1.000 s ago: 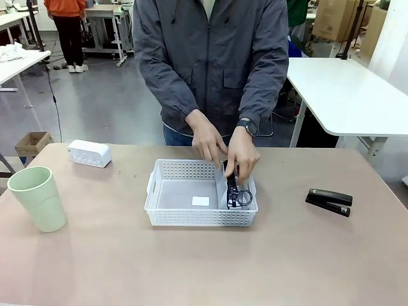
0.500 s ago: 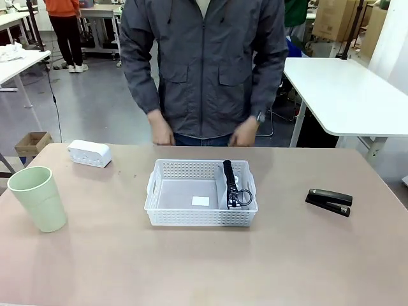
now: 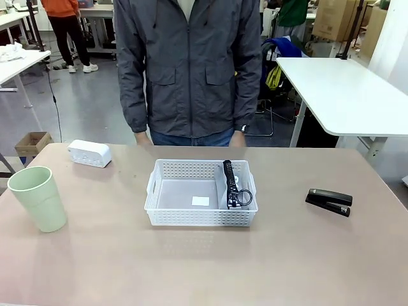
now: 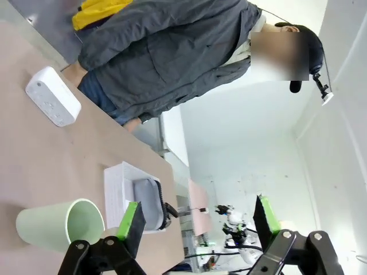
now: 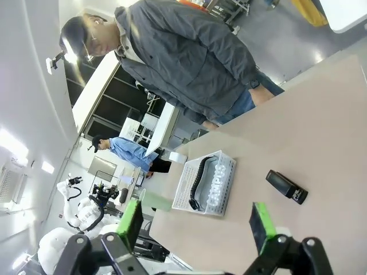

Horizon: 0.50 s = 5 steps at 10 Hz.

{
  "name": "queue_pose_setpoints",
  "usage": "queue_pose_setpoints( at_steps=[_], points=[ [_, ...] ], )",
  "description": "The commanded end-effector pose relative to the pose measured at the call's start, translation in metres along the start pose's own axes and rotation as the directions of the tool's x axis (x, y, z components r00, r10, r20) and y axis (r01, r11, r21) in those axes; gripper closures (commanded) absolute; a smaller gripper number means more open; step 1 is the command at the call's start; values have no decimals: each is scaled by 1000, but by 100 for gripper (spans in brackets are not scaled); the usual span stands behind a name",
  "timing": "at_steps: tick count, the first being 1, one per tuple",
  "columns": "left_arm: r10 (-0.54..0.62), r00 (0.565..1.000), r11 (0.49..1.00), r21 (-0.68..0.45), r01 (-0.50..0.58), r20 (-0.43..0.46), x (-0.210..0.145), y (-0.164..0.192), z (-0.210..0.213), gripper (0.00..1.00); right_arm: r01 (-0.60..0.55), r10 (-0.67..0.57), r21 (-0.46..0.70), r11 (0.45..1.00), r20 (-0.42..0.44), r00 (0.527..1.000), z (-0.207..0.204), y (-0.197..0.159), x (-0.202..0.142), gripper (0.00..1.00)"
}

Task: Efficiently arrange items inside the basket to fit them all.
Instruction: Pick up the Digital clock and place it inside the Organizing basket.

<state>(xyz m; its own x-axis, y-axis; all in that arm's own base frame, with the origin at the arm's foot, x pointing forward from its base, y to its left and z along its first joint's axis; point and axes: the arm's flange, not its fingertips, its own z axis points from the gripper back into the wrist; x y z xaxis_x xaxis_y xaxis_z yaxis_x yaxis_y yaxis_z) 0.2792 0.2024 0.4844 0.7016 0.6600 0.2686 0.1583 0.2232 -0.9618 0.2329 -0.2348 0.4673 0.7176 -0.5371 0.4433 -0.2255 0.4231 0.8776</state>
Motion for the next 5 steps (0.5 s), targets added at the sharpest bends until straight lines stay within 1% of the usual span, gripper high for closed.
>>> queue_pose_setpoints(
  at_steps=[1, 2, 3, 4, 5],
  points=[
    [-102, 982, 987, 108, 119, -158, 10, -53, -32, 0, -30, 30, 17, 999, 16, 999, 0, 0, 5, 0],
    [-151, 963, 961, 195, 196, -224, 23, -81, -54, 0, -30, 30, 17, 999, 16, 999, 0, 0, 5, 0],
    [-179, 947, 925, 281, 254, -267, 32, -109, -80, 0, -30, 30, 17, 999, 16, 999, 0, 0, 5, 0],
    [-211, 927, 871, 372, 323, -310, 36, -130, -109, 0, -30, 30, 17, 999, 16, 999, 0, 0, 5, 0],
    [-226, 902, 797, 463, 388, -367, 36, -143, -145, 0, -30, 30, 17, 999, 16, 999, 0, 0, 5, 0]
  ],
)
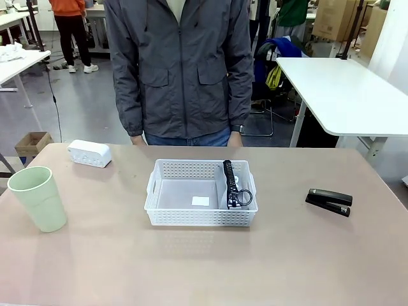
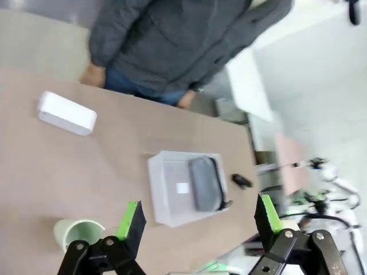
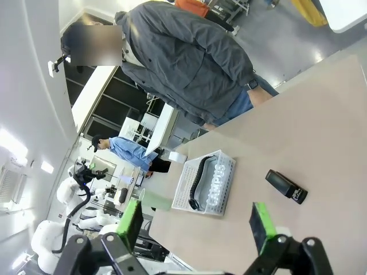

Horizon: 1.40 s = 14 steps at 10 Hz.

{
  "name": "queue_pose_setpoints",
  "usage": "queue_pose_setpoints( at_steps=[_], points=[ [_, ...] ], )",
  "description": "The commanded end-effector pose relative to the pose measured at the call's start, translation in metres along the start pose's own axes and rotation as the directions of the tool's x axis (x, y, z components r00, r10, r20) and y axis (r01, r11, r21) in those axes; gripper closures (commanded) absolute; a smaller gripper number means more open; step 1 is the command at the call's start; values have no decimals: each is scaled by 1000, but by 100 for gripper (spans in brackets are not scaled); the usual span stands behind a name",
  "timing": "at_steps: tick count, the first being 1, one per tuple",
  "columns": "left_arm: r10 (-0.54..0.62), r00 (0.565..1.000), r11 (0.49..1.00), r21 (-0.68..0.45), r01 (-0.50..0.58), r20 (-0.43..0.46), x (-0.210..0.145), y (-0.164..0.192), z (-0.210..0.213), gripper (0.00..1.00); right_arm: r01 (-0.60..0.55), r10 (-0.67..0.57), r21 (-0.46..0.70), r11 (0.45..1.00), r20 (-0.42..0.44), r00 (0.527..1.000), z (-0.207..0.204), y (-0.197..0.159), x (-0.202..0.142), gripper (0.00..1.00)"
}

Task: Efficiently arrange items inside the basket to fit them all.
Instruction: Pick up the Digital clock and place it inside the Organizing basket.

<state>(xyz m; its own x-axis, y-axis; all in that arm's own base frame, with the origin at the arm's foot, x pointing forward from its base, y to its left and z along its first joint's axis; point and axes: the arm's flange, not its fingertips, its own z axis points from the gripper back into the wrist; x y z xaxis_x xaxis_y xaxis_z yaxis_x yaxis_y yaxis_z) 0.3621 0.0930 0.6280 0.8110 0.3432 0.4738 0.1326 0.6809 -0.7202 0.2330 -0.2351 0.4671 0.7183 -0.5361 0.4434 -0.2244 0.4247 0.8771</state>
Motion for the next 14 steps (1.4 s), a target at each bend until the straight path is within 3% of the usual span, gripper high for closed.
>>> queue_pose_setpoints(
  at_steps=[1, 3, 4, 6, 9, 12, 14],
  points=[
    [-71, 990, 972, 216, 97, -124, 21, -11, -46, 0, -30, 29, 19, 999, 18, 999, 0, 0, 4, 0],
    [-201, 965, 875, 413, 253, -167, 29, -21, -107, 0, -30, 29, 19, 999, 18, 999, 0, 0, 4, 0],
    [-259, 911, 833, 402, 379, -322, 32, -15, -134, 0, -30, 29, 19, 999, 18, 999, 0, 0, 4, 0],
    [-267, 880, 755, 482, 445, -393, 45, 13, -168, 0, -30, 29, 19, 999, 18, 999, 0, 0, 4, 0],
    [-214, 864, 745, 495, 446, -456, 59, 66, -215, 0, -30, 29, 19, 999, 18, 999, 0, 0, 4, 0],
    [-135, 860, 743, 524, 416, -492, 78, 82, -234, 0, -30, 29, 19, 999, 18, 999, 0, 0, 4, 0],
    [-96, 851, 699, 574, 427, -516, 78, 82, -248, 0, -30, 29, 19, 999, 18, 999, 0, 0, 4, 0]
  ],
)
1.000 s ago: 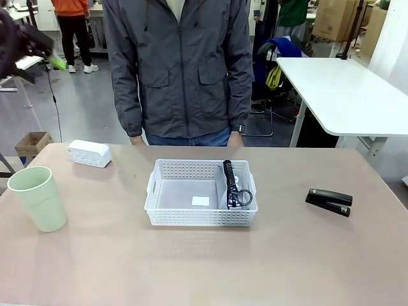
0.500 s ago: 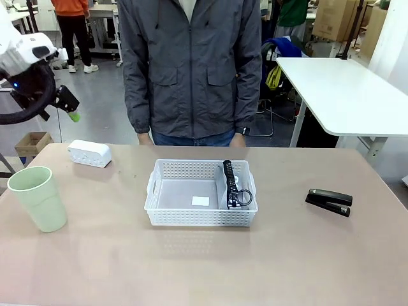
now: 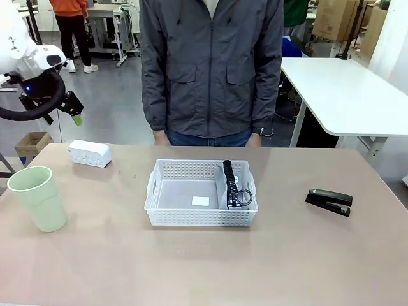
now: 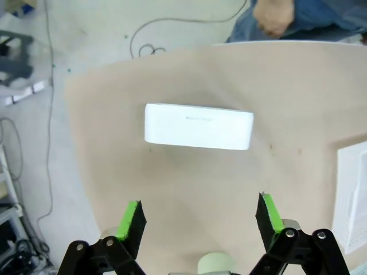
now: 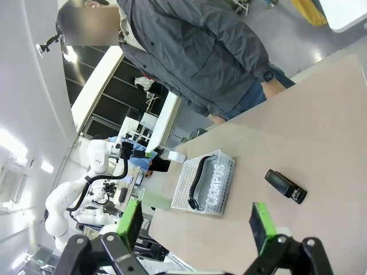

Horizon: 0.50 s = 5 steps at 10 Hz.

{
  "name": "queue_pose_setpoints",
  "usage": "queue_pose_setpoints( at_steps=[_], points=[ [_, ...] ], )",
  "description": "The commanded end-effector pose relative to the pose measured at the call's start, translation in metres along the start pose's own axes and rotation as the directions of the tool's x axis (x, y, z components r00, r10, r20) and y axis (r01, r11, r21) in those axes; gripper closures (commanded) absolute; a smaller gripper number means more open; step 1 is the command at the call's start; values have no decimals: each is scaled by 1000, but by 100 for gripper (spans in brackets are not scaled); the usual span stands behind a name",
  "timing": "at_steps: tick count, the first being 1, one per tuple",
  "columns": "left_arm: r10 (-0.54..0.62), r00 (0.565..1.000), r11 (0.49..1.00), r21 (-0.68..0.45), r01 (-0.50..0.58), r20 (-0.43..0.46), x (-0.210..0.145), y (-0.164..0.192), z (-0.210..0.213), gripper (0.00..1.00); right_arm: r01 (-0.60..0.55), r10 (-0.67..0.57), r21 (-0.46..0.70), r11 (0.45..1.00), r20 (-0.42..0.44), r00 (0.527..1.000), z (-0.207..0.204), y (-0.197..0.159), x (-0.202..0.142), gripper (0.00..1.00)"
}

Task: Efficiently arrange items inside the basket to fit them all.
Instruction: Pick up the Digital clock and place it inside the Organizing basket.

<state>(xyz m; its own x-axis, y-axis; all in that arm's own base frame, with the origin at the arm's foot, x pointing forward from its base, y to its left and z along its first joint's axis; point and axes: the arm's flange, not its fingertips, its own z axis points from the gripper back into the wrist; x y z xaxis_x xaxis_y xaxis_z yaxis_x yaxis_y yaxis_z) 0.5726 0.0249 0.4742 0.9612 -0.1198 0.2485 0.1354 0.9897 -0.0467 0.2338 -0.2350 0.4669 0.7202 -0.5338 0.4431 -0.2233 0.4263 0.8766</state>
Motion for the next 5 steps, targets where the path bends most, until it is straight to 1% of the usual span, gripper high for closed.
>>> queue_pose_setpoints(
  at_steps=[1, 2, 3, 4, 5],
  points=[
    [10, 999, 999, 47, -8, -40, 11, -16, 2, 0, -29, 29, 21, 999, 20, 999, 1, 0, 4, 0],
    [28, 1000, 999, 42, -27, -15, 15, -20, 0, 0, -29, 29, 21, 999, 20, 999, 1, 0, 4, 0],
    [138, 984, 989, 39, -143, 115, 22, -21, 0, 0, -29, 29, 21, 999, 20, 999, 1, 0, 4, 0],
    [6, 1000, 1000, 24, -5, -19, 7, -13, -3, 0, -29, 29, 21, 999, 20, 999, 1, 0, 4, 0],
    [6, 1000, 1000, 24, -5, -19, 7, -13, -3, 0, -29, 29, 21, 999, 20, 999, 1, 0, 4, 0]
  ],
)
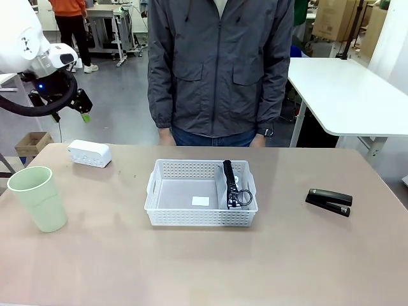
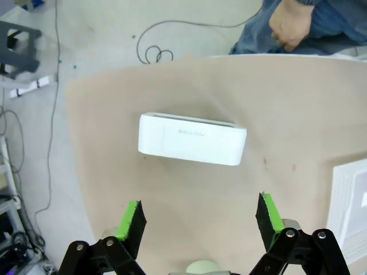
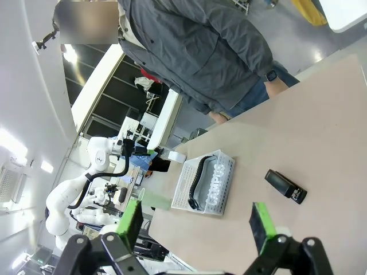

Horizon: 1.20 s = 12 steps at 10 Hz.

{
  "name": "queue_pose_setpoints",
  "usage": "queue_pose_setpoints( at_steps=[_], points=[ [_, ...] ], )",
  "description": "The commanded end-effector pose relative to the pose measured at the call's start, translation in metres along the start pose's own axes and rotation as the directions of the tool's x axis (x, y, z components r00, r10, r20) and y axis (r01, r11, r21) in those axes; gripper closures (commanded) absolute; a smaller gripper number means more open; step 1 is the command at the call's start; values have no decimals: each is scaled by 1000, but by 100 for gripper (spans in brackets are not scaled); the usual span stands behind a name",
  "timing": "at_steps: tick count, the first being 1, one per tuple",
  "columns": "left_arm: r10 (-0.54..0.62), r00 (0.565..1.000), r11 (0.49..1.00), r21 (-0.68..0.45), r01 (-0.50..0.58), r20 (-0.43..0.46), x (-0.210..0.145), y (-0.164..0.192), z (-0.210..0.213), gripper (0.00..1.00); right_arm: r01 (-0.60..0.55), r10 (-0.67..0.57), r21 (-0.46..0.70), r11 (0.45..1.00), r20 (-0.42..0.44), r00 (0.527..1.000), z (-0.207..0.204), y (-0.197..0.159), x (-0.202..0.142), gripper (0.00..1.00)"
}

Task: Efficiently arrange items inside the basket to fit them all.
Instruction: Pick up the Digital clock and place it inside the Organizing basket.

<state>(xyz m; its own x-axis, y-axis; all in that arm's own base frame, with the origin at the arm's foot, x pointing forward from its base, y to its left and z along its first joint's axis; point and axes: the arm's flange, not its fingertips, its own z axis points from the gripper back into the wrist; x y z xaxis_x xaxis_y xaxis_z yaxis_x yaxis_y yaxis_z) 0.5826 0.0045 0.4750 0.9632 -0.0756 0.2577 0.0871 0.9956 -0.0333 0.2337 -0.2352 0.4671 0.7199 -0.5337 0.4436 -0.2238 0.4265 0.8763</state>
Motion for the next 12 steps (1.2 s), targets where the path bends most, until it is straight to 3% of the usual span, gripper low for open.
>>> queue_pose_setpoints(
  at_steps=[1, 8, 10, 11, 12],
  points=[
    [-38, 999, 999, -1, 38, -30, -5, 6, 0, 0, -29, 28, 21, 999, 20, 999, 1, 0, 4, 0],
    [-24, 999, 1000, -3, 23, -28, -3, 2, -3, 0, -29, 28, 21, 999, 20, 999, 1, 0, 4, 0],
    [-262, 965, 965, -16, 262, 6, 0, 3, 5, 0, -29, 28, 21, 999, 20, 999, 1, 0, 4, 0],
    [-439, 897, 897, -29, 441, 52, 2, 5, 5, 0, -29, 28, 21, 999, 20, 999, 1, 0, 4, 0],
    [-637, 768, 770, 20, 637, 68, 2, 5, 3, 0, -29, 28, 21, 999, 20, 999, 1, 0, 4, 0]
  ],
)
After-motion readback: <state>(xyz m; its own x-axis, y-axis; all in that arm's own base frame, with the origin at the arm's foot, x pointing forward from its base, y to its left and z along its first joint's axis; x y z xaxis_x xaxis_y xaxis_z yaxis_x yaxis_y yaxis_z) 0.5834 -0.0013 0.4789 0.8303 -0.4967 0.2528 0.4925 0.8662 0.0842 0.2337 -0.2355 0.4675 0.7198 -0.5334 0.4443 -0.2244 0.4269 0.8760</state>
